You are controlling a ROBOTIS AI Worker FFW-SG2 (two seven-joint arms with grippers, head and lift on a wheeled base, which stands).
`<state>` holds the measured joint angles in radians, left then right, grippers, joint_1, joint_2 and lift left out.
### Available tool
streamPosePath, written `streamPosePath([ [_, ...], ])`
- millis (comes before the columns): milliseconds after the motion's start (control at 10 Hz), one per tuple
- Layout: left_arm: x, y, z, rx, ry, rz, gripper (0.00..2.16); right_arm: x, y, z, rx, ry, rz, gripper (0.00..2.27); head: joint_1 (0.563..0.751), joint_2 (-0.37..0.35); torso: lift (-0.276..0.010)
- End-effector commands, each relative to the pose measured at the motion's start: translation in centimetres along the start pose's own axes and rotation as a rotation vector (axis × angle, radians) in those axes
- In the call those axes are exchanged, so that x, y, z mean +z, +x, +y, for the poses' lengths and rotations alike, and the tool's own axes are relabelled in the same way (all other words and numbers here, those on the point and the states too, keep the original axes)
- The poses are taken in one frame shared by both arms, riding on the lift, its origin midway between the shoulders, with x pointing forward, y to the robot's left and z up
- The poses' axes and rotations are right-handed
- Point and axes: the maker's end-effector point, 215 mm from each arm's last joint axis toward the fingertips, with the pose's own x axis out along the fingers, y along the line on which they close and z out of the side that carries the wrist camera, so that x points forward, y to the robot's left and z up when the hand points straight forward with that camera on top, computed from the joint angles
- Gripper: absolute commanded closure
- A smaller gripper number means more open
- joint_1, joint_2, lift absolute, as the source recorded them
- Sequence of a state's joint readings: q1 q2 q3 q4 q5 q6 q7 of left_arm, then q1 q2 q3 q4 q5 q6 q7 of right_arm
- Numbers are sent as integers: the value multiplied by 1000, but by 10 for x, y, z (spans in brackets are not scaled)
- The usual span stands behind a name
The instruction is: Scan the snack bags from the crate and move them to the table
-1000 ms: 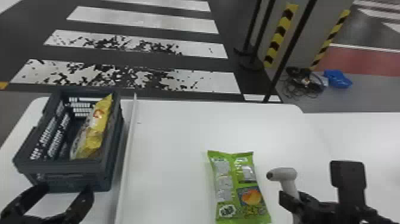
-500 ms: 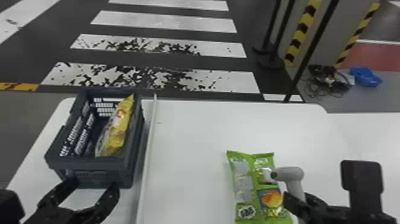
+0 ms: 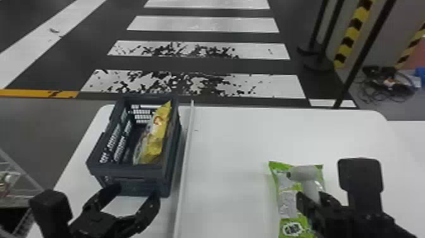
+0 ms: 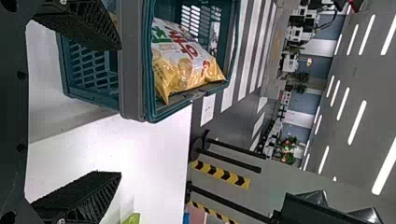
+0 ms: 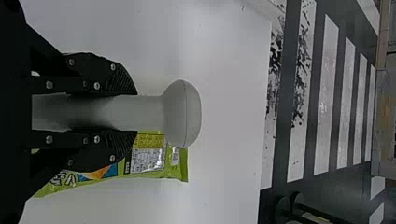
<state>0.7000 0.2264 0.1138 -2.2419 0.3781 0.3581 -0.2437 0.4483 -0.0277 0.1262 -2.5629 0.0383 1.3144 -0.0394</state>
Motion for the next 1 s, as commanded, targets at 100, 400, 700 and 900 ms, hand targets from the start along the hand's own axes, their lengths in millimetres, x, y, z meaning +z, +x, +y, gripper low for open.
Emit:
streamPosePath([
  [100, -2, -3, 1, -8, 8, 9, 33, 7, 27, 14, -4, -20, -6, 2240, 695, 46, -95],
  [400, -6, -2, 2, -8, 5, 17, 33, 18, 39, 29, -4, -53, -13, 2240, 695, 70, -95],
  [700, -6, -1, 4, -8, -3, 13, 33, 17, 54, 34, -8, -80, 13, 2240, 695, 95, -95],
  [900, -8, 0, 5, -8, -6, 13, 33, 4, 60, 31, -18, -93, 72, 2240, 695, 99, -95],
])
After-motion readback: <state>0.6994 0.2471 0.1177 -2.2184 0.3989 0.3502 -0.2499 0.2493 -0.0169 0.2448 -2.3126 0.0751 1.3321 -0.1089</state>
